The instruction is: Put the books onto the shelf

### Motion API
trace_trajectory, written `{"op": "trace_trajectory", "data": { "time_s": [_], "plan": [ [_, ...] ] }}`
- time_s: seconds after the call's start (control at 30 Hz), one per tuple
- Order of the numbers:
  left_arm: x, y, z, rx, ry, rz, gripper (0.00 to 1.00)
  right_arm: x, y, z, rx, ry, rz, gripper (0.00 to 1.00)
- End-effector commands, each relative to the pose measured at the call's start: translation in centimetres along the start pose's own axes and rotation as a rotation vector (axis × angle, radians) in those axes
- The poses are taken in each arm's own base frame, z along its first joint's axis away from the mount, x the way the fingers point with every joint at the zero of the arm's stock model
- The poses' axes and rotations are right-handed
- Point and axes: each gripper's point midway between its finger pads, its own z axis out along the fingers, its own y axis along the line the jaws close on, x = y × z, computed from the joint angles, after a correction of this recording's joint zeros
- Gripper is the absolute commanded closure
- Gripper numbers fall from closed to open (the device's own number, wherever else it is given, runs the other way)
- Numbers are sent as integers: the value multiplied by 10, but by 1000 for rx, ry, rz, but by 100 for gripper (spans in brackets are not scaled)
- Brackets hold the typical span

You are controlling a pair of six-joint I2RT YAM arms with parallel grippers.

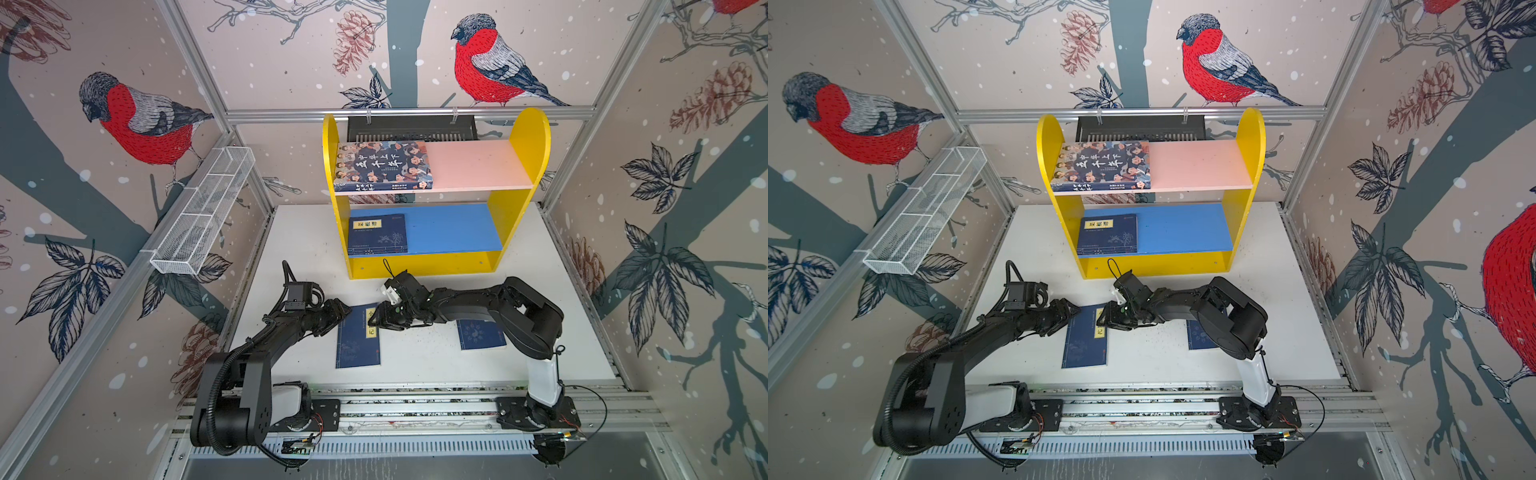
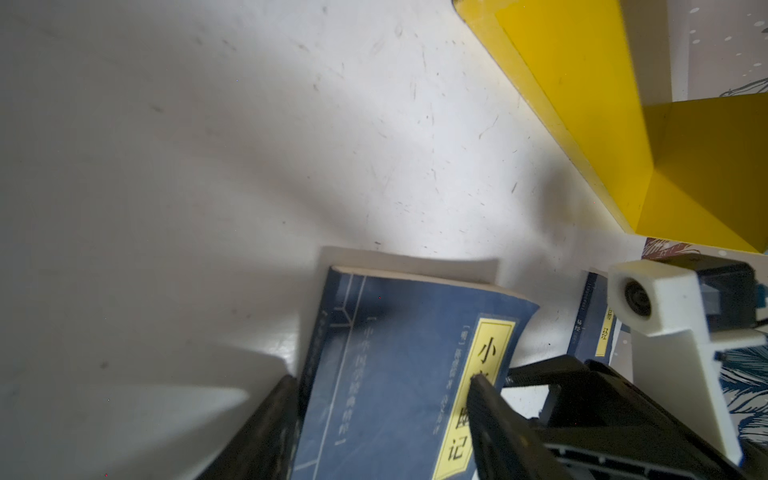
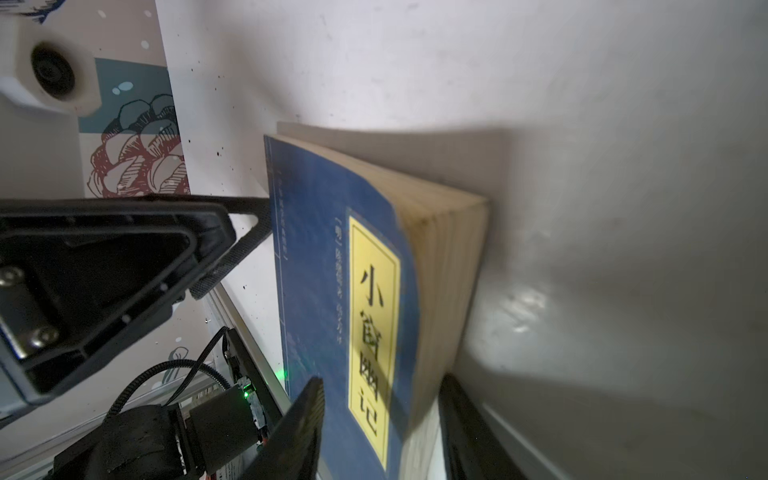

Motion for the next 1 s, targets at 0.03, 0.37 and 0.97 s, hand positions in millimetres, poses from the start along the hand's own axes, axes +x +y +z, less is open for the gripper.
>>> {"op": "trace_trajectory", "data": {
  "time_s": [0.03, 0.37, 0.97],
  "plan": [
    [9, -8, -1, 41, 42, -28, 35, -10, -12, -6, 37, -49, 24, 60],
    [1, -4, -10, -41, 22, 12, 35, -28, -30, -26, 74, -83, 19, 67],
    [33, 0, 8, -42, 142, 4, 33, 23, -32, -38, 69, 64, -22, 51]
  ]
}}
